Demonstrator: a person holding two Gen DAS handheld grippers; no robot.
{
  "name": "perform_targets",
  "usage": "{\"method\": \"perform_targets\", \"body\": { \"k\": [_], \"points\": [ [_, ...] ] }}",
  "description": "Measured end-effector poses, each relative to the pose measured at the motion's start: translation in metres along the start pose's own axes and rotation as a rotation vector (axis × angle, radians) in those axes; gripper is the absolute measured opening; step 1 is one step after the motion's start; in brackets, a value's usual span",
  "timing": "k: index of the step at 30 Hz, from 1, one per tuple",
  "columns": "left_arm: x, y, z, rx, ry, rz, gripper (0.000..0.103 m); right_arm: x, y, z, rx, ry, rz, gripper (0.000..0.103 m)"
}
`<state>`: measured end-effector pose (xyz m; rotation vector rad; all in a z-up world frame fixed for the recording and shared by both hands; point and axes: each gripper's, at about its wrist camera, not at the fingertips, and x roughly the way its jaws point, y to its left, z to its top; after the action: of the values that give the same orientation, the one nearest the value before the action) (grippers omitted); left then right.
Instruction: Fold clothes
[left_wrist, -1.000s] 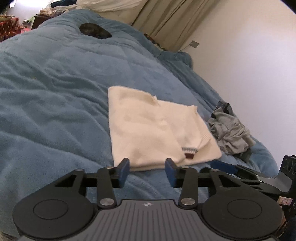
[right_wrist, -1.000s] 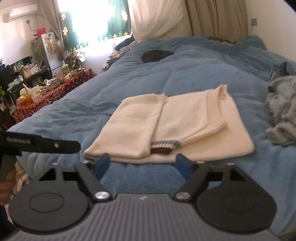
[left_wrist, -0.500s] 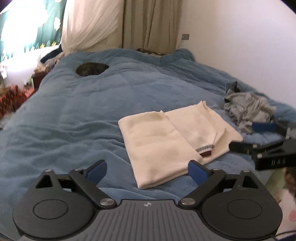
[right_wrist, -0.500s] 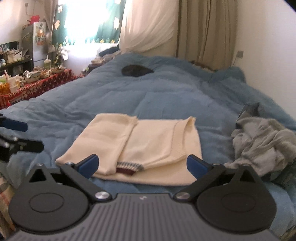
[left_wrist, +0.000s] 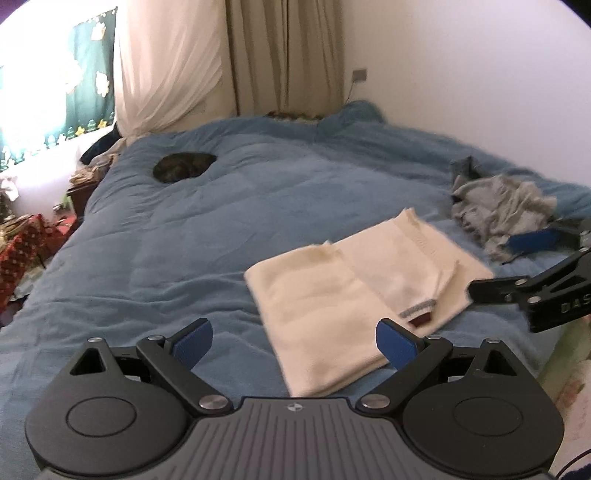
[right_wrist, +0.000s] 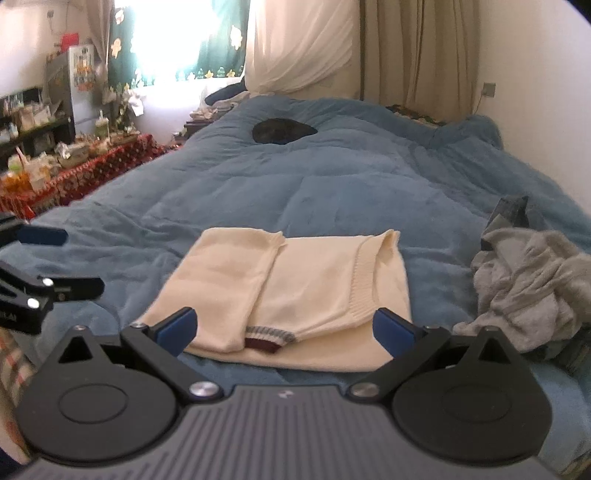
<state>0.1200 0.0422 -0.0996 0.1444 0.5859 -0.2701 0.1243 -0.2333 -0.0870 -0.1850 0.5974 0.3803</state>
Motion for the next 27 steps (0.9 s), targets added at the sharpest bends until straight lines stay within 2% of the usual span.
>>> {"method": "perform_targets", "body": {
  "k": [2, 4, 8, 10, 15, 19, 23, 24, 26, 27],
  "points": [
    [0.003, 0.003, 0.003, -0.007, 0.011, 0.004, 0.096, 0.0, 0.004, 0.003, -0.042, 0.003, -0.096, 0.102],
    [0.005, 0.005, 0.005, -0.015, 0.022, 0.007, 0.096, 0.0, 0.005, 0.005, -0.066, -0.002, -0.145, 0.102],
    [0.011, 0.015, 0.011, -0.09, 0.042, -0.043, 0.096, 0.005, -0.003, 0.01, 0.003, 0.052, -0.051, 0.102],
    [0.012, 0.017, 0.015, -0.099, 0.036, -0.04, 0.096, 0.011, -0.003, 0.01, 0.0, 0.082, -0.036, 0.102],
    [0.011, 0.009, 0.029, -0.051, -0.02, 0.056, 0.096, 0.023, 0.005, 0.008, -0.1, 0.079, -0.093, 0.102],
    [0.014, 0.016, 0.041, -0.144, -0.026, -0.017, 0.094, 0.025, 0.008, 0.012, -0.055, 0.077, -0.116, 0.102],
    [0.022, 0.025, 0.048, -0.237, 0.009, -0.141, 0.094, 0.027, 0.004, 0.022, 0.023, 0.089, -0.115, 0.102],
    [0.024, 0.025, 0.049, -0.25, 0.022, -0.147, 0.094, 0.028, 0.003, 0.025, 0.027, 0.096, -0.101, 0.102],
    [0.029, 0.023, 0.05, -0.269, 0.05, -0.15, 0.088, 0.031, 0.004, 0.029, 0.03, 0.108, -0.069, 0.1],
    [0.032, 0.023, 0.051, -0.287, 0.07, -0.147, 0.073, 0.033, 0.005, 0.031, 0.034, 0.115, -0.063, 0.096]
  ]
}}
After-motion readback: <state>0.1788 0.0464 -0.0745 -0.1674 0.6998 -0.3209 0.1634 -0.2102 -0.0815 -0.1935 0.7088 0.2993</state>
